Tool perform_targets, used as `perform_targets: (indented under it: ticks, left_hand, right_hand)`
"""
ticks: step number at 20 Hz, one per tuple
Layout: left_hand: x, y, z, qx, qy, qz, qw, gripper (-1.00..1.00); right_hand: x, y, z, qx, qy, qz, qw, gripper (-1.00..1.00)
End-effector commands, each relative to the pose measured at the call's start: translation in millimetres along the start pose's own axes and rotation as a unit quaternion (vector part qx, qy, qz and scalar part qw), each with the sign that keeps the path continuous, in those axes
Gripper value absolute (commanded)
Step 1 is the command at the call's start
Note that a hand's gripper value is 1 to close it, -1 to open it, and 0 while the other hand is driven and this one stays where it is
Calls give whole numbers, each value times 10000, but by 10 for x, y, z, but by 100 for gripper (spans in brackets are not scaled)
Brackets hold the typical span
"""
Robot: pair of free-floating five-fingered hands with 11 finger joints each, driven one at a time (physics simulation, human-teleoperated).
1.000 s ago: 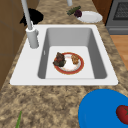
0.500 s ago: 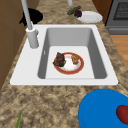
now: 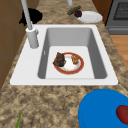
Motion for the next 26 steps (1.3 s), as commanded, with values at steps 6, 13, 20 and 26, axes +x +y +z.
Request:
perform_targets:
  ticks: [6,13,20,26]
  left_hand:
    - [0,0,0,0,0,0,10000,0]
    - [0,0,0,0,0,0,10000,0]
    - [0,0,0,0,0,0,10000,0]
    - [0,0,0,0,0,0,10000,0]
  right_hand:
    - [55,-25,-267,419,-109,-177,9989,100]
    - [49,-35,-276,632,-249,-38,9977,100]
    - [-30,-198,-253,931,-230,383,9946,100]
    - [-102,-170,-204,1251,-466,409,9902,-100]
